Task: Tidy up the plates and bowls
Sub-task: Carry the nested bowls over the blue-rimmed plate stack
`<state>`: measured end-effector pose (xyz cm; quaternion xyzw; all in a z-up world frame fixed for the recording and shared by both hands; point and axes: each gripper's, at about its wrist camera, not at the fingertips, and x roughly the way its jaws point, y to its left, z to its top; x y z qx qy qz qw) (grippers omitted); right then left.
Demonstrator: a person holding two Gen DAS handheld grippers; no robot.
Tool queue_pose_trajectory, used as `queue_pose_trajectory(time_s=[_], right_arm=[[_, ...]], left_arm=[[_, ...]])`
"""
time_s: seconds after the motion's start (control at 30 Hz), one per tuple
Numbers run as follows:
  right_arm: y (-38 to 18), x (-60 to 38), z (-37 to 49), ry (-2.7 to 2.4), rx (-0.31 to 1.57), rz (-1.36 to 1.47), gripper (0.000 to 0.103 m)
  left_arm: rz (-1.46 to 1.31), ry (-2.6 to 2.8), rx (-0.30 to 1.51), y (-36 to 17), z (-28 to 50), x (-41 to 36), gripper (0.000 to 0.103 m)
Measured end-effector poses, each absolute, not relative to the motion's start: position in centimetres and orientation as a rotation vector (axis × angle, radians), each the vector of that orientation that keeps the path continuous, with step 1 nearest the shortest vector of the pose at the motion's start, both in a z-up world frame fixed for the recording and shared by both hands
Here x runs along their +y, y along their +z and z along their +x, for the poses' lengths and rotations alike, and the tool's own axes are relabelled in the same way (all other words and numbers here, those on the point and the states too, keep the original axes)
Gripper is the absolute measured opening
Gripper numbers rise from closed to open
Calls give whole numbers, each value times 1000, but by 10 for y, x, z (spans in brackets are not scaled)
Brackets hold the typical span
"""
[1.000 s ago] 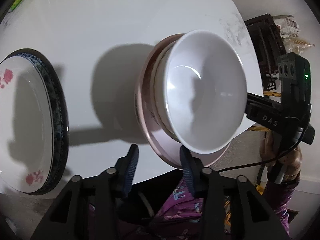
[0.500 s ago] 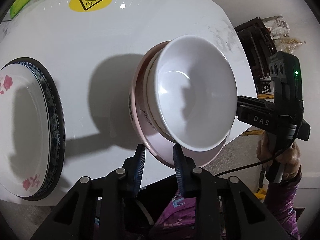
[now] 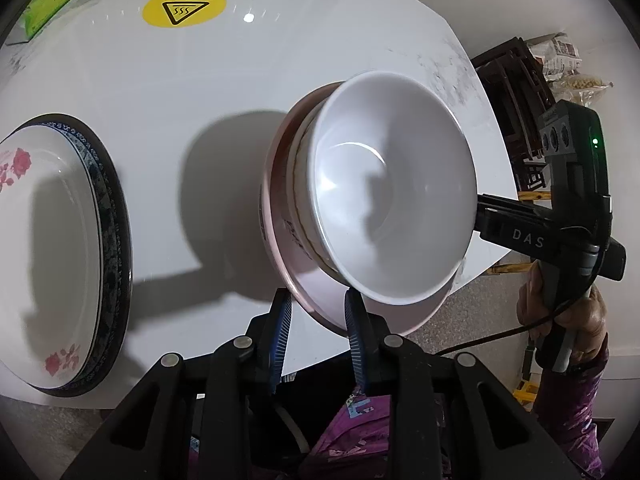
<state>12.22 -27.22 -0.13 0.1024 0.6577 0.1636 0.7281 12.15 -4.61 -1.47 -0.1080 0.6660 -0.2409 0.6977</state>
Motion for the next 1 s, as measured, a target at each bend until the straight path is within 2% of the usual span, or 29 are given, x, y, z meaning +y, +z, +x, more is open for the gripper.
queue_pose_trajectory(time_s=[0.47, 1.0], right_arm=[[6, -262, 128, 380, 1447, 247, 14], [39, -211, 143, 458, 1424, 211, 14]], left_arm=[[-251, -512, 1442, -4, 120, -35, 24], [-307, -439, 1366, 27, 111, 7, 24]])
